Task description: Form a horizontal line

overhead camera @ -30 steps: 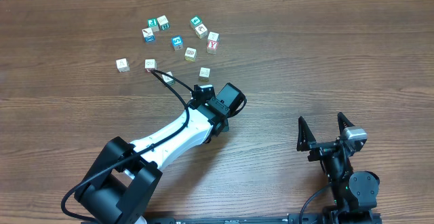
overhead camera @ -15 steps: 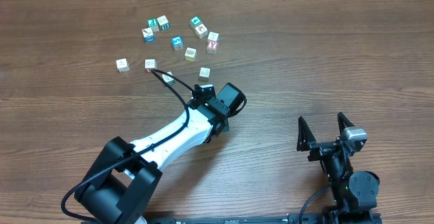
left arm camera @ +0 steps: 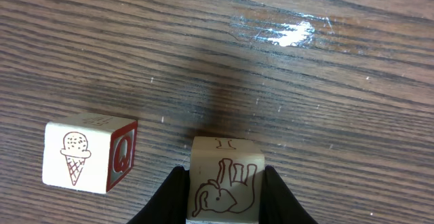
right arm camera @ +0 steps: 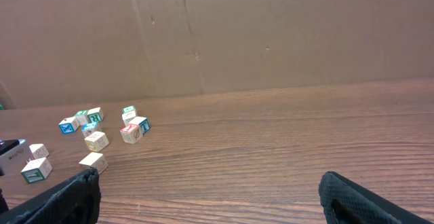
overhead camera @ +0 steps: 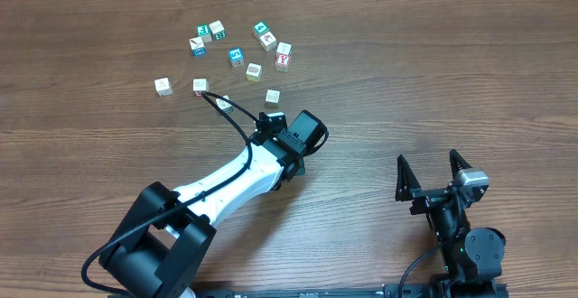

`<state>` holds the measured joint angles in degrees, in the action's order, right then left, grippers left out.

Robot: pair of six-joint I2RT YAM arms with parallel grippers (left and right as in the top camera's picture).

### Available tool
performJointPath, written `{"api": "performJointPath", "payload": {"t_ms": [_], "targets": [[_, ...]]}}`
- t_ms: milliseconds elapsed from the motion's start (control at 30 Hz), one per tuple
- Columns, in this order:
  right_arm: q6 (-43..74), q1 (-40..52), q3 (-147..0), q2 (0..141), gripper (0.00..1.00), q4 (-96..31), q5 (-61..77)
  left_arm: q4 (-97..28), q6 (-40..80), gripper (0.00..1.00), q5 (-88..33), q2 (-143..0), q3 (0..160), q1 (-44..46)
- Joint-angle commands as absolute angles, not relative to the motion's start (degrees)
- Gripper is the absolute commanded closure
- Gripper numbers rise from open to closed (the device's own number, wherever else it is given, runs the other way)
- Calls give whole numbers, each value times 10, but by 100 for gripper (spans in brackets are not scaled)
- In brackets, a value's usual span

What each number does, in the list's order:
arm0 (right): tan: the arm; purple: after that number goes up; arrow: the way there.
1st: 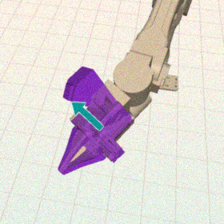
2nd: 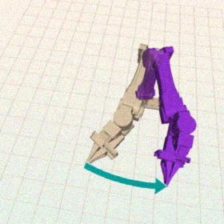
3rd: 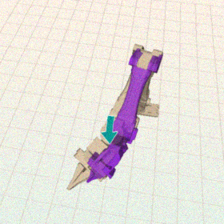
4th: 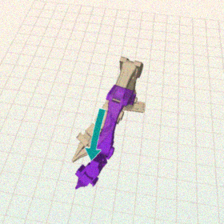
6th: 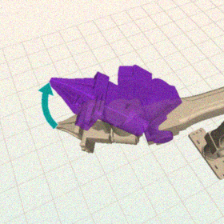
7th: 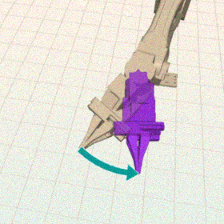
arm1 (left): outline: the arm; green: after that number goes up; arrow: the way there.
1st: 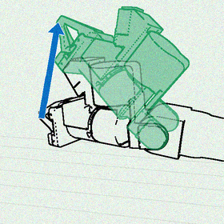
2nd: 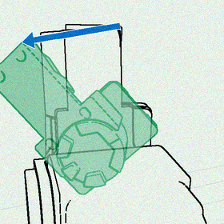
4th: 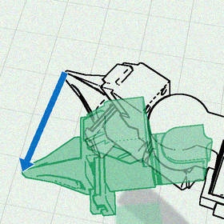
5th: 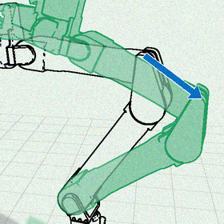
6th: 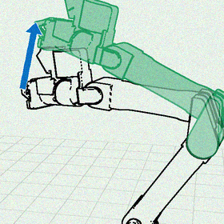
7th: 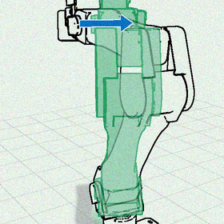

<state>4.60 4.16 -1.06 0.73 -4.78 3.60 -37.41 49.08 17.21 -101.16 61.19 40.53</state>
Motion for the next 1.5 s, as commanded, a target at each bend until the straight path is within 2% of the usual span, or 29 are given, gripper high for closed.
{"api": "performJointPath", "payload": {"t_ms": [0, 800, 933, 1000, 1033, 1100, 1467], "targets": [[44, 41, -5, 2, 0, -46, 31, -372, 475, 96, 188, -1016, 608, 408], [44, 41, -5, 2, 0, -46, 31, -366, 475, 96, 202, -1047, 607, 408], [44, 41, -5, 2, 0, -46, 31, -364, 475, 87, 201, -1047, 608, 408], [44, 41, -5, 2, 0, -46, 31, -365, 475, 79, 201, -1047, 608, 408], [44, 41, -5, 2, 0, -46, 31, -365, 475, 69, 201, -1047, 609, 408], [44, 41, -5, 2, 0, -46, 31, -369, 475, 65, 201, -1045, 615, 408], [44, 41, -5, 2, 0, -46, 31, -438, 432, 59, 235, -1044, 714, 408]]}}
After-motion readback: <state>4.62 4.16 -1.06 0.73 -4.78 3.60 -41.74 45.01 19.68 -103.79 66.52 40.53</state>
